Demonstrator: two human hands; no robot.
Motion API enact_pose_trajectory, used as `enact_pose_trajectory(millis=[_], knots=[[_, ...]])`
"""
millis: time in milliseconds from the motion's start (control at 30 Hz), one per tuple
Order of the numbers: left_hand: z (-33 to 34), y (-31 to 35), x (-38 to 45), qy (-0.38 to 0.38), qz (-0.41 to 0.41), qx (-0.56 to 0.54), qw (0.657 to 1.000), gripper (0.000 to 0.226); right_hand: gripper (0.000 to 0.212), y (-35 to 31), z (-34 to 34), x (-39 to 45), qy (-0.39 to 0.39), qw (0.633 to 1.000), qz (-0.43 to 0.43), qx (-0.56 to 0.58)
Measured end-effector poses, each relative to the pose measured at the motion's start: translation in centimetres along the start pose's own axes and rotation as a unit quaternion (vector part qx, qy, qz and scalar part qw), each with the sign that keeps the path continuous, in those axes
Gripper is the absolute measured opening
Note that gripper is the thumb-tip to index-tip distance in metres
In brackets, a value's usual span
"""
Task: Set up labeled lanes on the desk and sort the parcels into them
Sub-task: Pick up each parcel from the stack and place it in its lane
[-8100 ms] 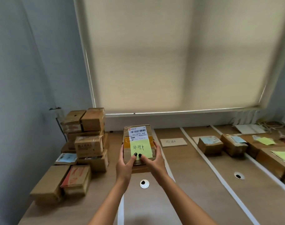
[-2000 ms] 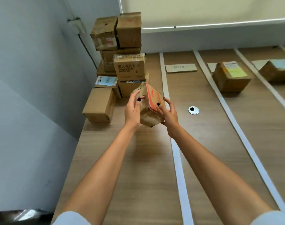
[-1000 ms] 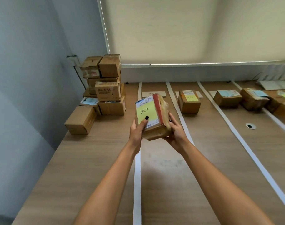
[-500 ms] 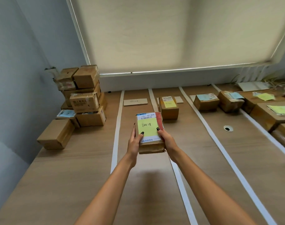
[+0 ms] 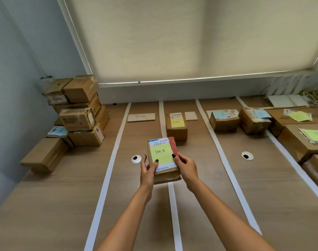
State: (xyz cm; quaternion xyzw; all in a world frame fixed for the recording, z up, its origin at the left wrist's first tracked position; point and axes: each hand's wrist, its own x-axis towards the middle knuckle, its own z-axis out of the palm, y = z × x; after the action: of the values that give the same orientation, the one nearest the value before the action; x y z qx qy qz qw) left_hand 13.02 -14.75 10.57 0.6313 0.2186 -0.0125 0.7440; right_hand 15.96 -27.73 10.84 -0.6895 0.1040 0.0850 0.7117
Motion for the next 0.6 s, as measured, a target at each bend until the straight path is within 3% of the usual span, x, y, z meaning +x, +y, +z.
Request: enact_pose_trajectory(millis=[167, 367, 600], knots=[[-2.9, -1.6, 4.7, 0.062, -0.014, 0.034, 0.997, 0.032, 0.041, 2.5, 3.7, 3.2, -0.005, 1.0, 0.003, -0.014], [-7.3, -0.7, 12.8, 0.082, -0.029, 0.026, 0.996, 0.043, 0.052, 4.1, 9.8, 9.4, -0.069, 0.997, 0.016, -0.042], [-11.1, 1.9, 27.3, 0.088, 0.006, 0.068, 0.994, 0.03, 0.062, 3.9, 17.3, 21.4, -0.108, 0.994, 0.003, -0.034]])
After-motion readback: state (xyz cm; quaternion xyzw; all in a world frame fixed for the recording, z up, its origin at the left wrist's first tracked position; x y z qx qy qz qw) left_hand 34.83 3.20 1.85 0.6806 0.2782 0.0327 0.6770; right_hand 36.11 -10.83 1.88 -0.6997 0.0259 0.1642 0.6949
